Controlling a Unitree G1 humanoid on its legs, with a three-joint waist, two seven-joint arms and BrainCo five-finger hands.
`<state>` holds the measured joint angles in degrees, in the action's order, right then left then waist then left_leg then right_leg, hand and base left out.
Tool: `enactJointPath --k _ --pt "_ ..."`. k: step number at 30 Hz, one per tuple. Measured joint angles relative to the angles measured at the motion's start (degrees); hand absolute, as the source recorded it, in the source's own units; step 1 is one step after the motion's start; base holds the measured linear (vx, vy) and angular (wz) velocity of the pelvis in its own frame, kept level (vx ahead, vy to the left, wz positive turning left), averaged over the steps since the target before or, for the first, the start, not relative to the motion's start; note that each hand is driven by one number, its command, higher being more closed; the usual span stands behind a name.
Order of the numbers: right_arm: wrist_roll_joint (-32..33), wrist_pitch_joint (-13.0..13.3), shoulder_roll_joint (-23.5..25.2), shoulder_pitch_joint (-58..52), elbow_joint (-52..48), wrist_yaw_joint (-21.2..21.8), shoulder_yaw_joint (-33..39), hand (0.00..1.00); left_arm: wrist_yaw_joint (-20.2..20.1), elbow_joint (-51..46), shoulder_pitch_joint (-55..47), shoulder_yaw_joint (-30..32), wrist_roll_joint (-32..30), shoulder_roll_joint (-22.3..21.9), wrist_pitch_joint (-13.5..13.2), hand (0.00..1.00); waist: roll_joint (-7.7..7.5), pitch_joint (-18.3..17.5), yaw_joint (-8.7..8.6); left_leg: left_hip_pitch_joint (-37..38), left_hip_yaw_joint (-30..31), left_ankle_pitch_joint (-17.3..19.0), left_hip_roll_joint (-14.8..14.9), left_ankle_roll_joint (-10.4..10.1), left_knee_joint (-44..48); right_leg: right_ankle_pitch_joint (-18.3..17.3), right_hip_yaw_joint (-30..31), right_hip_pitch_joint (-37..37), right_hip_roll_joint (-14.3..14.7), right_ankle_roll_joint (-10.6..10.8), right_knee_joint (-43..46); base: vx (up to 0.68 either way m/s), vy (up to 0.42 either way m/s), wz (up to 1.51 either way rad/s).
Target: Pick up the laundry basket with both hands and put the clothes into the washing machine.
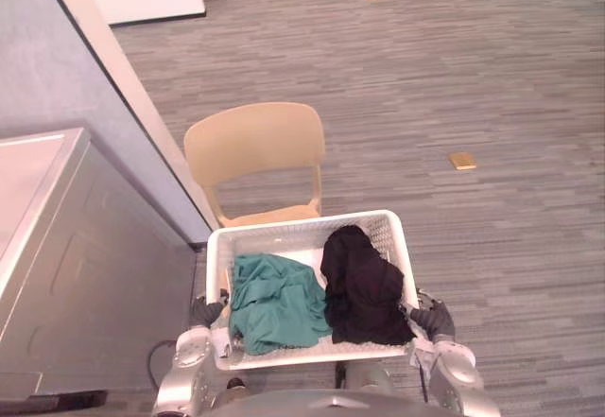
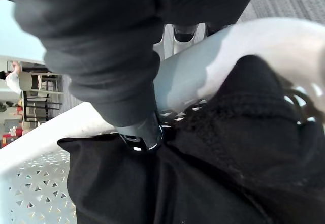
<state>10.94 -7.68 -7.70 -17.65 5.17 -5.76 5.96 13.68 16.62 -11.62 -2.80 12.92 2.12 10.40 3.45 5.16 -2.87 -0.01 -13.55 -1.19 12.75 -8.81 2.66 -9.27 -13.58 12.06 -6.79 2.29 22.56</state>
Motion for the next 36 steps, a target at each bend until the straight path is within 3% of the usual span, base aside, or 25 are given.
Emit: enactJointPath --k 3,5,8,10,13,15,16,20,23,27,32,36 --pt "-0.1 0.0 -0.5 4.6 0.7 0.4 -1.5 1.0 0.0 1.1 2.2 1.4 0.0 1.1 -0.3 1.0 -0.9 0.7 0.94 -3.4 3.0 -0.1 -0.1 0.1 5.2 -1.1 -2.2 -0.7 -0.8 -0.3 1.1 0.1 -0.086 0.52" --pt "-0.1 0.1 -3.0 10.2 3.4 0.7 -4.7 1.0 0.0 2.4 4.7 2.5 0.2 2.5 -0.4 1.0 -1.23 3.8 1.05 -6.3 4.5 0.3 -0.1 0.8 15.8 -1.1 -3.1 -4.8 -1.9 -0.5 0.8 0.03 -0.047 0.47" --pt "-0.6 0.1 -7.2 17.0 6.3 1.6 -9.5 1.0 0.9 2.9 6.0 3.8 0.8 3.5 -0.9 1.0 0.41 5.2 2.41 -10.0 7.2 0.2 -0.1 1.8 25.5 -2.2 -3.0 -6.5 -2.5 -0.6 1.1 -0.04 -0.009 0.09" --pt "-1.3 0.1 -7.7 21.0 8.4 1.8 -10.3 1.0 1.4 2.9 6.9 3.9 2.0 4.3 -1.4 1.0 1.34 5.2 2.35 -10.2 7.7 0.1 -0.6 1.8 22.3 -2.3 -2.5 -4.4 -3.1 -0.7 1.2 -0.06 0.059 0.03" --pt "-1.4 0.0 -7.9 25.1 11.0 1.7 -11.3 1.0 2.7 2.9 9.4 3.6 2.8 5.6 -1.5 1.0 1.53 5.5 2.08 -9.4 7.0 0.5 -1.2 1.9 13.5 -1.5 -1.0 -0.3 -3.3 -0.7 1.6 -0.07 0.081 -0.13" --pt "-1.4 -0.1 -8.9 26.9 12.1 1.6 -11.9 1.0 3.5 3.3 11.7 2.3 3.1 6.9 -1.5 1.0 2.11 5.9 1.32 -6.4 5.3 2.1 -1.8 -0.5 5.9 -1.0 0.3 3.2 -3.2 0.4 3.4 -0.03 0.127 -0.28" --pt "-1.9 -0.1 -8.6 27.2 12.3 1.4 -11.3 1.0 3.7 4.0 13.9 1.7 3.1 7.6 -1.5 1.0 0.82 7.5 0.82 -6.5 4.1 1.9 -2.7 -0.3 5.3 -0.1 1.1 4.2 -4.2 0.9 3.5 -0.03 0.133 -0.17" --pt "-2.3 -1.1 -8.7 26.8 12.3 0.9 -9.7 1.0 4.0 6.5 17.4 -1.3 3.1 8.6 -1.5 1.0 0.53 9.3 -1.1 -9.0 2.4 2.3 -4.3 1.0 6.1 4.7 2.5 5.0 -4.8 2.6 -2.0 -0.03 0.16 -0.21" --pt "-2.3 -1.6 -8.6 26.8 13.2 -0.6 -9.3 1.0 4.7 6.6 18.7 -2.0 3.1 8.5 -1.4 1.0 0.6 9.4 -1.29 -11.1 0.2 1.7 -5.4 2.3 4.7 10.0 4.3 5.9 -4.5 3.7 -9.4 -0.01 0.16 -0.37" --pt "-2.3 -2.2 -8.9 28.7 14.8 -0.7 -9.0 1.0 4.9 7.6 22.5 -2.0 2.7 9.5 -1.4 1.0 0.6 11.3 -0.85 -12.7 -0.5 1.1 -6.0 3.3 4.3 13.8 4.7 5.7 -4.3 3.9 -14.3 -0.04 0.093 -0.09" --pt "-2.2 -2.5 -11.4 45.3 23.4 -1.9 -10.0 1.0 6.1 16.7 38.5 -2.0 2.8 12.7 -1.4 1.0 0.7 17.9 -0.87 -17.0 0.0 -1.2 -6.2 4.3 4.2 19.1 3.9 7.0 -4.0 3.6 -19.9 -0.15 0.036 0.06" --pt "-2.0 -2.4 -12.9 53.8 25.5 -3.2 -10.9 1.0 7.4 20.9 45.6 -1.8 4.0 13.8 -1.4 1.0 0.66 19.9 -0.85 -19.1 -0.1 -2.5 -6.2 4.5 4.3 21.3 3.9 8.4 -3.8 3.3 -21.6 -0.08 -0.009 -0.02"
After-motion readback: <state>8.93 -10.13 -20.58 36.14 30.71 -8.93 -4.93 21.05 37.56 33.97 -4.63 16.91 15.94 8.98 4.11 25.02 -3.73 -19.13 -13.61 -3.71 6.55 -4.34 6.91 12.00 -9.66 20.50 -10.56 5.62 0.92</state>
